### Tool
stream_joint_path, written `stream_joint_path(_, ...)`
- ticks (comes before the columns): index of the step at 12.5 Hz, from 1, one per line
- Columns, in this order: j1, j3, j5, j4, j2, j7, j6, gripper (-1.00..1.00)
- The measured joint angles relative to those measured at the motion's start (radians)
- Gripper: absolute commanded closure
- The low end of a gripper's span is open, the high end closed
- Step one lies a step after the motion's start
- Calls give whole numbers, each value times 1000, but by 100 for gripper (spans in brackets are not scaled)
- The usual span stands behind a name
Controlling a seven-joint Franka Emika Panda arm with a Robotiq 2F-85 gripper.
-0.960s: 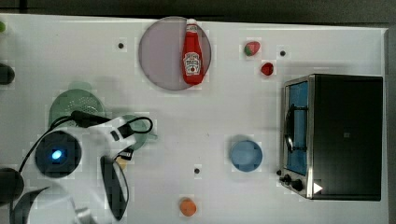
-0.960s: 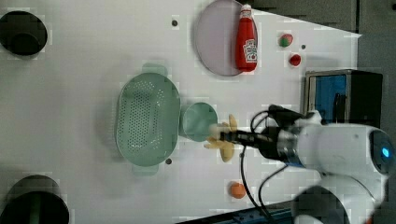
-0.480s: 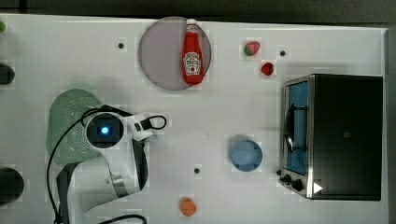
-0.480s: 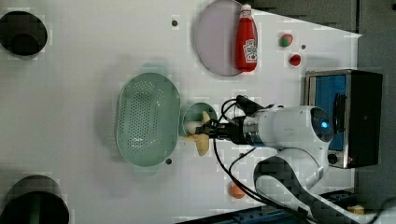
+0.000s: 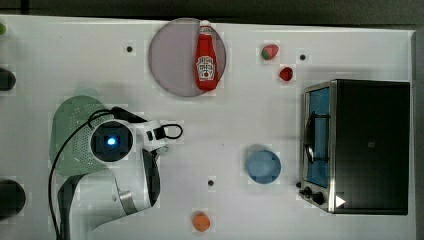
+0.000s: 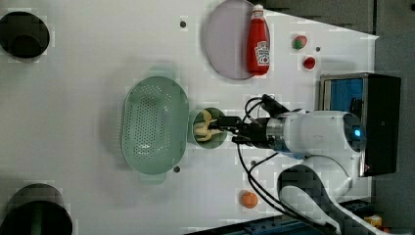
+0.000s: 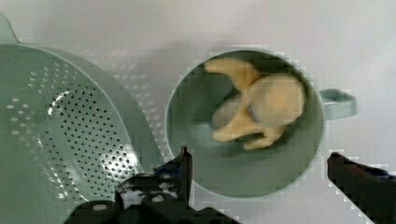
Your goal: Pick Banana and place it in mug.
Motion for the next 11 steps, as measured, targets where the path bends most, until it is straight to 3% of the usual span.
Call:
stream_joint_path(5, 6, 0, -1, 0, -277, 13, -161, -100)
stream_joint_path(8, 25, -99, -11, 92, -434, 18, -406, -100)
stream_joint_path(11, 33, -266, -11, 199, -573, 22, -647, -100)
